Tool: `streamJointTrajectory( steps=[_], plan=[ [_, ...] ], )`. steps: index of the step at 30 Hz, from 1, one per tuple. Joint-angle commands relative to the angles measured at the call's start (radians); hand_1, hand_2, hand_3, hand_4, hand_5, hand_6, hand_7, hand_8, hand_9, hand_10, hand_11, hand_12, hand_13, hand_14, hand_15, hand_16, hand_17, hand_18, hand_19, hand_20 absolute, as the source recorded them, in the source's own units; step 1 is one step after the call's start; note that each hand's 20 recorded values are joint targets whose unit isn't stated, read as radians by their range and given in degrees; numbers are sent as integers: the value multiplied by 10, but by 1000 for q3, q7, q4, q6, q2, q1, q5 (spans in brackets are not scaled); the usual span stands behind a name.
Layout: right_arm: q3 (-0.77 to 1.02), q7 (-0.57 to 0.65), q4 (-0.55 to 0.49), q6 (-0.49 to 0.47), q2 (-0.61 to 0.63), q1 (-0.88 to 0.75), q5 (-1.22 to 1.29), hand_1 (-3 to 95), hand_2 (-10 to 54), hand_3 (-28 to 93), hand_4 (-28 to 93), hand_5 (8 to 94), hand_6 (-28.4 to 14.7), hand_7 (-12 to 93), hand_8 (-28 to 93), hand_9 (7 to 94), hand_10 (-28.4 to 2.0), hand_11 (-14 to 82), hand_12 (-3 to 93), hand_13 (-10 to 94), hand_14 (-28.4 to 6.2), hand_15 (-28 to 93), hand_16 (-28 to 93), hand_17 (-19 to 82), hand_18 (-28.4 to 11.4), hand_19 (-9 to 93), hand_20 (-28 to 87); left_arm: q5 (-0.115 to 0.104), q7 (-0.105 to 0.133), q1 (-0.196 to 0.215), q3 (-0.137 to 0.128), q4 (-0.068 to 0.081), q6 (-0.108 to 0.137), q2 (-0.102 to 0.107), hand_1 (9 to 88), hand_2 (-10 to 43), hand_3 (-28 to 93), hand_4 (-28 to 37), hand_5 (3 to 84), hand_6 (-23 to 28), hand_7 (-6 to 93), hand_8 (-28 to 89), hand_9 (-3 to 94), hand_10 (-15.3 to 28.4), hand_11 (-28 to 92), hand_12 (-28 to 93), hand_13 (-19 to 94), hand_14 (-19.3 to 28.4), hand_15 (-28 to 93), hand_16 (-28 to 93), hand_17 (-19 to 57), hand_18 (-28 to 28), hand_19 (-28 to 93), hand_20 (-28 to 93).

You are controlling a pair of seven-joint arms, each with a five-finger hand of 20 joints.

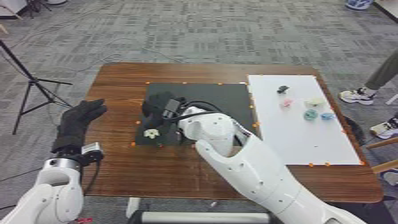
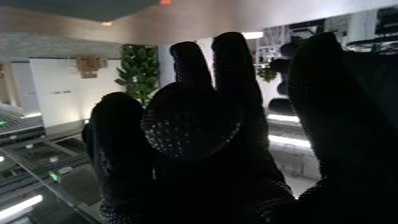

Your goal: Arrange flowers

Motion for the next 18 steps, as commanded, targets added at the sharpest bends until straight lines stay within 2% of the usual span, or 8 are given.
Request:
streamJointTrajectory(
  steps=[1, 7, 10, 13, 14, 15, 16, 18],
  plan=[
    [36, 43, -120, 51, 84, 34, 118, 337, -40, 689, -174, 560, 12, 227, -132, 576, -107, 78, 99, 882, -12, 625, 305, 599, -146, 932, 585, 3, 6, 28, -16, -20, 0, -10, 172, 66, 694, -283, 504, 46, 157, -78, 518, 145, 207, 106, 366, 163, 157, -22, 41, 90, 29, 135],
    [138, 55, -308, 219, 259, -2, 294, 277, -94, 670, -176, 555, 2, 218, -119, 593, -118, 81, 123, 836, -40, 611, 303, 543, -175, 932, 545, -4, 17, 57, -42, -35, 21, -8, 172, 63, 696, -283, 504, 45, 157, -78, 518, 146, 206, 106, 366, 163, 156, -21, 42, 91, 30, 136],
    [200, 35, -364, 365, 347, -35, 356, 258, -95, 662, -185, 563, -8, 218, -111, 616, -128, 100, 138, 742, -97, 545, 283, 412, -214, 837, 479, 0, 10, 53, -44, -35, 20, -13, 172, 61, 700, -283, 504, 45, 157, -78, 517, 145, 207, 107, 367, 165, 164, -17, 37, 104, 44, 142],
    [274, 18, -410, 483, 437, -89, 358, 249, -95, 673, -196, 558, -11, 219, -107, 622, -131, 106, 144, 700, -117, 445, 265, 358, -216, 731, 463, 1, 11, 56, -45, -35, 16, -17, 174, 57, 702, -283, 503, 44, 160, -78, 516, 143, 208, 107, 368, 168, 169, -15, 33, 113, 55, 145],
    [308, 23, -430, 490, 460, -114, 356, 241, -95, 684, -215, 534, -13, 222, -104, 596, -130, 102, 152, 661, -124, 367, 271, 327, -211, 634, 449, 6, 9, 57, -47, -37, 15, -20, 176, 54, 702, -283, 503, 44, 160, -78, 516, 143, 209, 108, 369, 169, 169, -14, 33, 114, 56, 145],
    [355, 24, -453, 461, 478, -144, 359, 237, -95, 689, -227, 519, -15, 221, -101, 578, -130, 99, 155, 641, -126, 342, 274, 313, -210, 597, 445, 7, 8, 58, -48, -38, 17, -21, 177, 53, 701, -283, 503, 43, 161, -78, 515, 143, 209, 108, 370, 169, 170, -14, 33, 114, 57, 144],
    [411, 15, -468, 435, 490, -180, 371, 232, -95, 689, -238, 507, -18, 218, -99, 564, -132, 97, 158, 629, -129, 332, 276, 304, -211, 582, 445, 6, 7, 53, -41, -37, 21, -20, 178, 53, 701, -283, 503, 43, 161, -78, 516, 143, 209, 108, 372, 169, 171, -14, 33, 114, 57, 144],
    [502, 30, -516, 407, 527, -262, 384, 224, -95, 682, -259, 495, -24, 210, -95, 553, -135, 92, 161, 624, -130, 327, 279, 300, -212, 572, 449, 10, 12, 76, -53, -49, 18, -21, 180, 52, 699, -283, 503, 43, 162, -79, 517, 143, 209, 107, 373, 169, 171, -15, 34, 114, 57, 143]
  ],
)
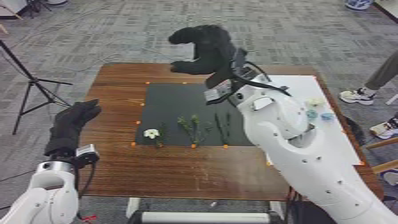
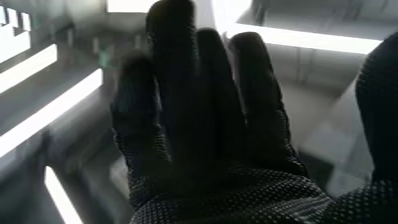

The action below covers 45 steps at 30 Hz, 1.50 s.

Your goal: Arrange flowers

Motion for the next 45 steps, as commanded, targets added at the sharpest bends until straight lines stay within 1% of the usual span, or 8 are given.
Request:
streamJointTrajectory(
  steps=[1, 3, 10, 15, 20, 23, 25, 45],
  plan=[
    [324, 6, -119, -11, 224, -230, -4, 219, -95, 682, -265, 490, -26, 206, -94, 551, -136, 91, 163, 625, -130, 327, 280, 300, -214, 572, 453, 11, 4, 31, -10, -21, 11, -16, 181, 51, 700, -283, 503, 43, 162, -79, 517, 144, 210, 107, 373, 169, 171, -15, 34, 114, 58, 143],
    [399, 17, -126, -14, 251, -298, -10, 218, -95, 682, -273, 487, -27, 202, -91, 551, -139, 90, 164, 638, -128, 334, 282, 302, -220, 597, 469, 12, 6, 27, -9, -17, 7, -17, 184, 49, 699, -283, 503, 41, 163, -79, 517, 144, 210, 107, 373, 170, 172, -15, 34, 114, 58, 143],
    [564, 61, -77, -96, 299, -464, -44, 271, -95, 694, -265, 518, -16, 227, -92, 599, -136, 129, 177, 683, -114, 389, 290, 322, -221, 695, 517, 15, 10, 56, -18, -31, 13, -19, 197, 44, 697, -283, 510, 17, 174, -84, 517, 142, 212, 109, 374, 170, 175, -15, 33, 116, 61, 143],
    [551, 6, 13, -117, 342, -464, -113, 311, -95, 702, -267, 537, 3, 270, -107, 614, -131, 164, 192, 693, -109, 440, 297, 328, -221, 737, 536, 18, 15, 57, -13, -33, 14, -22, 200, 42, 697, -283, 509, 23, 173, -86, 517, 142, 211, 108, 376, 171, 177, -15, 33, 116, 61, 142],
    [541, -24, 105, -144, 337, -460, -140, 328, -95, 716, -273, 554, 21, 307, -127, 630, -127, 188, 201, 698, -107, 474, 297, 334, -219, 760, 550, 24, 37, 47, -1, -33, 27, -18, 208, 42, 694, -283, 517, 11, 179, -85, 520, 142, 212, 107, 380, 170, 178, -16, 37, 112, 60, 141],
    [542, -38, 155, -159, 319, -459, -163, 343, -95, 718, -275, 561, 25, 319, -131, 632, -126, 191, 200, 701, -104, 480, 296, 335, -220, 765, 553, 41, 45, 45, 2, -33, 41, -17, 213, 43, 692, -283, 529, 2, 184, -90, 528, 141, 216, 108, 388, 168, 184, -18, 48, 100, 52, 139],
    [544, -43, 178, -169, 310, -461, -180, 348, -95, 721, -277, 560, 25, 324, -134, 632, -125, 192, 200, 703, -103, 481, 296, 335, -220, 767, 554, 32, 48, 47, 1, -34, 41, -19, 214, 44, 694, -283, 532, 0, 187, -92, 531, 140, 216, 107, 390, 168, 186, -20, 53, 95, 47, 139],
    [605, -104, 349, -185, 256, -474, -320, 374, -95, 732, -283, 560, 31, 359, -152, 620, -120, 189, 194, 710, -99, 494, 297, 340, -219, 782, 562, 37, 54, 67, 2, -45, 28, -36, 215, 41, 696, -283, 533, 5, 186, -92, 533, 141, 217, 106, 394, 169, 191, -24, 53, 96, 44, 145]
  ],
)
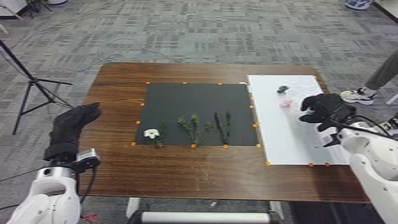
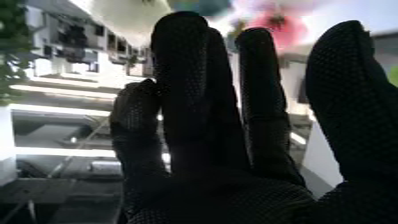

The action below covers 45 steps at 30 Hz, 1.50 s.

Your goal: Arrange flowers

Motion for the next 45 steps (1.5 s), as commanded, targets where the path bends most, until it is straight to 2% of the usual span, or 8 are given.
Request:
streamJointTrajectory(
  steps=[1, 11, 15, 26, 36, 43, 45],
  plan=[
    [29, -11, 37, -8, -13, 4, -33, 374, -95, 732, -283, 559, 31, 359, -152, 619, -120, 188, 194, 710, -99, 494, 297, 340, -219, 782, 562, 6, 11, 23, 1, -12, -3, -18, 215, 41, 695, -283, 533, 4, 186, -92, 533, 141, 217, 106, 393, 169, 191, -24, 53, 96, 44, 145],
    [28, -9, 24, 2, 1, 14, 5, 372, -95, 741, -282, 552, 31, 362, -155, 614, -120, 184, 191, 708, -99, 495, 296, 338, -218, 782, 563, 7, 10, 18, 5, -12, -3, -20, 215, 39, 696, -283, 531, 5, 186, -92, 533, 140, 217, 106, 394, 169, 192, -24, 52, 97, 46, 144],
    [26, -10, 17, -4, 8, 22, 7, 368, -95, 743, -282, 550, 30, 362, -155, 610, -119, 181, 190, 707, -99, 495, 295, 337, -218, 781, 564, 7, 9, 14, 8, -10, -10, -19, 216, 39, 696, -283, 531, 5, 185, -92, 533, 140, 216, 106, 394, 169, 192, -24, 52, 97, 46, 144],
    [65, -38, 39, -72, -8, 3, -45, 355, -95, 749, -282, 533, 29, 362, -157, 590, -122, 170, 188, 697, -101, 499, 294, 331, -220, 778, 565, 6, 4, 8, 8, -10, -21, -18, 216, 38, 695, -283, 531, 4, 185, -92, 533, 141, 216, 106, 394, 169, 192, -24, 51, 97, 46, 143],
    [62, -65, 57, -118, -29, -8, -74, 355, -95, 757, -283, 512, 25, 361, -156, 571, -124, 167, 188, 687, -103, 502, 291, 328, -219, 772, 563, 7, 1, 8, 5, -15, -32, -18, 215, 37, 694, -283, 531, 1, 187, -92, 533, 141, 215, 106, 394, 170, 192, -24, 51, 98, 46, 143],
    [47, -46, 55, -120, -31, -26, -49, 426, -95, 757, -280, 508, 25, 367, -159, 572, -124, 180, 192, 694, -95, 521, 288, 342, -208, 768, 556, 11, -12, 2, 4, -15, -40, -16, 215, 37, 693, -283, 531, 3, 185, -93, 532, 141, 215, 106, 395, 170, 191, -24, 51, 98, 47, 143],
    [30, -13, 59, -85, -27, -31, -8, 464, -95, 748, -280, 509, 28, 378, -164, 575, -124, 192, 195, 701, -91, 538, 291, 353, -203, 771, 554, 8, -13, 2, 4, -15, -40, -16, 215, 37, 693, -283, 531, 3, 185, -92, 532, 141, 215, 107, 395, 170, 192, -24, 51, 98, 47, 143]
  ],
)
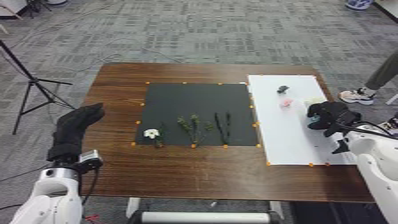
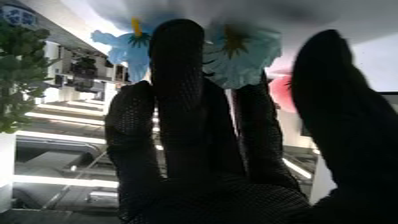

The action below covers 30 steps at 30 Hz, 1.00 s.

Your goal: Arrange flowers

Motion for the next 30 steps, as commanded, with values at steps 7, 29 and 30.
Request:
streamJointTrajectory(
  steps=[7, 29, 30],
  plan=[
    [-76, 72, 16, 141, 11, -34, 156, 659, -95, 608, -237, 593, 15, 463, 55, 720, -114, 158, 444, 772, -44, 503, 414, 428, -167, 785, 551, 4, -16, 2, -3, -10, -19, -5, 214, 38, 692, -283, 530, 12, 182, -91, 533, 141, 214, 106, 395, 170, 192, -24, 51, 98, 46, 143],
    [-406, 199, -288, 191, 82, 304, 411, 646, -95, 628, -219, 698, 18, 415, 90, 810, -78, 186, 479, 795, -54, 475, 449, 427, -189, 782, 577, 4, -11, 3, -25, -11, -8, 22, 209, 34, 695, -283, 523, 26, 171, -84, 532, 142, 214, 108, 395, 173, 191, -24, 50, 99, 47, 142],
    [-435, 196, -296, 182, 70, 326, 407, 645, -95, 628, -219, 700, 19, 413, 90, 813, -76, 182, 477, 795, -54, 475, 450, 426, -189, 782, 577, 3, -12, 0, -22, -9, -7, 24, 209, 34, 695, -283, 522, 25, 171, -84, 533, 143, 213, 107, 395, 173, 191, -24, 50, 99, 46, 142]
  ],
)
